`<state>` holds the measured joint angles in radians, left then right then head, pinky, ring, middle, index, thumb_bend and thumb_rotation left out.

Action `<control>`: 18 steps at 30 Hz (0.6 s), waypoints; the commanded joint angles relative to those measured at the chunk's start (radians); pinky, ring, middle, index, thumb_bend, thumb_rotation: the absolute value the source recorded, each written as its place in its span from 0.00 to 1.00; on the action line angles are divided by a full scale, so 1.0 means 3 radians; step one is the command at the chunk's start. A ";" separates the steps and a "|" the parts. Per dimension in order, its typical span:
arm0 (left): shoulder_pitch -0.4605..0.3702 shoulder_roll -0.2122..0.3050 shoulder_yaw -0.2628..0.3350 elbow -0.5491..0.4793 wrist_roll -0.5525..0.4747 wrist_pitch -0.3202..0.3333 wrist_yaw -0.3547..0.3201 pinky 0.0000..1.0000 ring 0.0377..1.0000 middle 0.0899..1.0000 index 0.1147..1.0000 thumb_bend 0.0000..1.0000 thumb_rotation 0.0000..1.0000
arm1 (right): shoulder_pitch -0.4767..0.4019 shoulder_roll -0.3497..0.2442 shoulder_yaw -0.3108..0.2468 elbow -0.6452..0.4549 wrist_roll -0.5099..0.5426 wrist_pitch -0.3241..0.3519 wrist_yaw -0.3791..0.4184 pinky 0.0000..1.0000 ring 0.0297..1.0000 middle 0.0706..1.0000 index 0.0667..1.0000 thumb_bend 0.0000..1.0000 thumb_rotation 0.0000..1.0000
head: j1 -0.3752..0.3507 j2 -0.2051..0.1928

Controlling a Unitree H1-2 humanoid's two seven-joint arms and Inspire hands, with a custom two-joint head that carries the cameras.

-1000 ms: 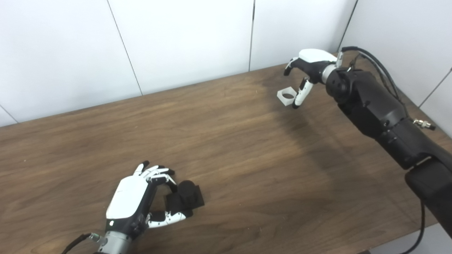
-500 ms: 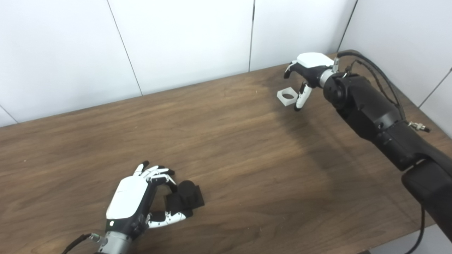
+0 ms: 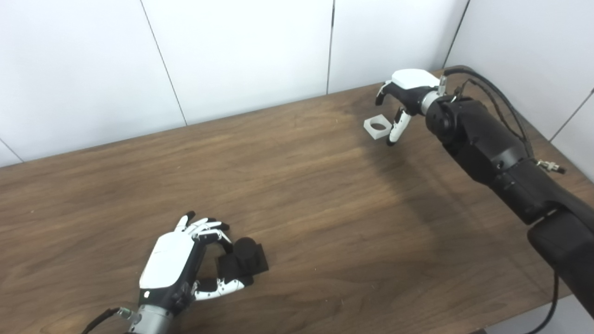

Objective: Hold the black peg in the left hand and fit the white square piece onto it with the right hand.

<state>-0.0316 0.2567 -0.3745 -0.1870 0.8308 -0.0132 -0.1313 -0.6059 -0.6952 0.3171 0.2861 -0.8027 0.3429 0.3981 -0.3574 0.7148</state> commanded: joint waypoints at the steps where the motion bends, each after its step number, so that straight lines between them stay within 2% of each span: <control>1: 0.0052 0.0027 -0.0010 0.0094 0.0042 0.0084 -0.0082 1.00 0.84 0.75 0.42 0.52 0.05 | -0.0156 -0.0031 -0.0051 -0.0058 0.0004 -0.0042 -0.0057 1.00 1.00 0.92 0.71 0.85 0.16 | -0.0008 0.0003; 18: 0.0058 0.0013 -0.0021 0.0086 0.0064 0.0077 -0.0080 1.00 0.84 0.75 0.42 0.52 0.05 | -0.0142 0.0019 -0.0059 0.0001 0.0028 -0.0027 -0.0067 0.99 0.99 0.90 0.68 0.85 0.17 | 0.0010 0.0012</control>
<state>-0.0274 0.2514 -0.3731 -0.1875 0.8306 -0.0126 -0.1307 -0.6058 -0.6666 0.3167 0.3005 -0.7920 0.3428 0.3981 -0.3528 0.7179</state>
